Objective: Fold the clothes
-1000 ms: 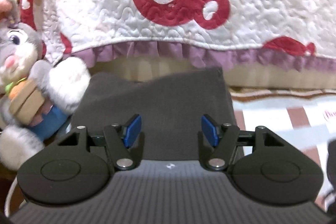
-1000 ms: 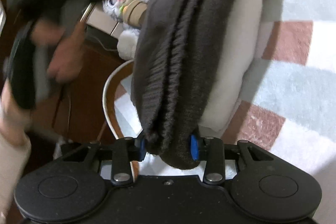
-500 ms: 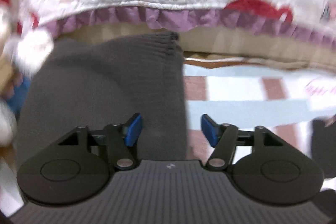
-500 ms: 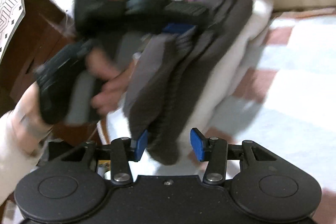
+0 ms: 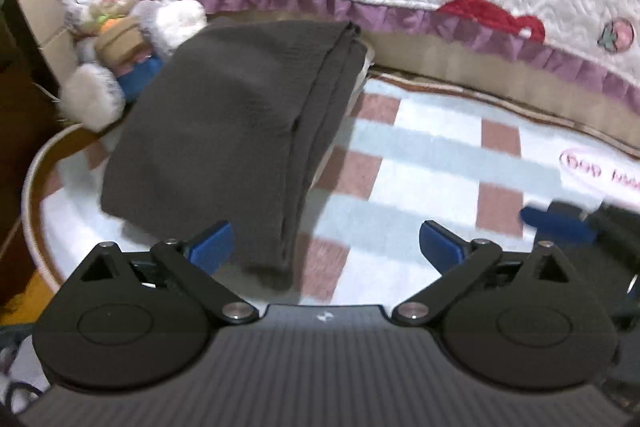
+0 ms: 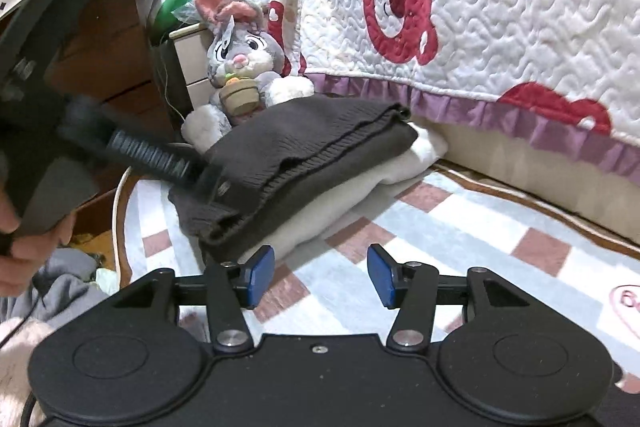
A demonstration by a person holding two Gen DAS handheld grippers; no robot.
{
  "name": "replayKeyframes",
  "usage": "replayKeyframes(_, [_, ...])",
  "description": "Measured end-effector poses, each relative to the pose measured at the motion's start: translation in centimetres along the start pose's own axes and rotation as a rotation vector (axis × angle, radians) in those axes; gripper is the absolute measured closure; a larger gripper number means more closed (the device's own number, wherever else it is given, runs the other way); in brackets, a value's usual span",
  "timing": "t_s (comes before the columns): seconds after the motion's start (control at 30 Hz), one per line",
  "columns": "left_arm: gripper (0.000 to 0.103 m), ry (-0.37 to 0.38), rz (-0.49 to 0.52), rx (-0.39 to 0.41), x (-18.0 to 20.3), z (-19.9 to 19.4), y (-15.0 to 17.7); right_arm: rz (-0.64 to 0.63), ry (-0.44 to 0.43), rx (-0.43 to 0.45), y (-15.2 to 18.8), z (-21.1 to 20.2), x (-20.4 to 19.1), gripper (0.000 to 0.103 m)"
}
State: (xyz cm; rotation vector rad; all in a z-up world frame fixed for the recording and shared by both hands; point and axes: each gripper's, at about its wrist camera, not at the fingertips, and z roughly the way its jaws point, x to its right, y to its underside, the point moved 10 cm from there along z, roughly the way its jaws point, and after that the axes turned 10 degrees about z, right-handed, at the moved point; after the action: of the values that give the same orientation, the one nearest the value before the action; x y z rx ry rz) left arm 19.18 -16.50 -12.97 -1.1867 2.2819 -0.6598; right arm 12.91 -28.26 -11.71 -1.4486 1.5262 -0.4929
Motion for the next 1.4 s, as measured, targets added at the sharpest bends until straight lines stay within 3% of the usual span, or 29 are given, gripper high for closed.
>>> replayKeyframes(0.2, [0.000,-0.068,0.032,-0.027,1.6,-2.9,3.3,-0.016,0.016,0.003,-0.1,-4.1,-0.4,0.033])
replayKeyframes(0.37, [0.000,-0.069,0.041,-0.026,2.8,-4.6,4.3,-0.070,0.044,0.003,-0.2,-6.8,-1.5,0.029])
replayKeyframes(0.47, [0.000,-0.063,0.050,-0.018,3.4,-5.6,4.5,-0.096,0.042,0.009,-0.2,-8.1,-2.5,0.020])
replayKeyframes(0.6, [0.000,-0.073,0.071,-0.002,3.8,-6.8,4.6,-0.133,0.043,0.020,-0.6,-9.4,-3.4,0.018])
replayKeyframes(0.87, [0.000,-0.073,0.073,0.015,3.8,-8.0,4.5,-0.058,0.069,0.040,-1.3,-10.2,-2.1,0.017])
replayKeyframes(1.4, [0.000,-0.091,0.059,0.006,2.9,-8.2,4.8,-0.046,0.058,0.036,-1.5,-9.9,-3.1,0.017])
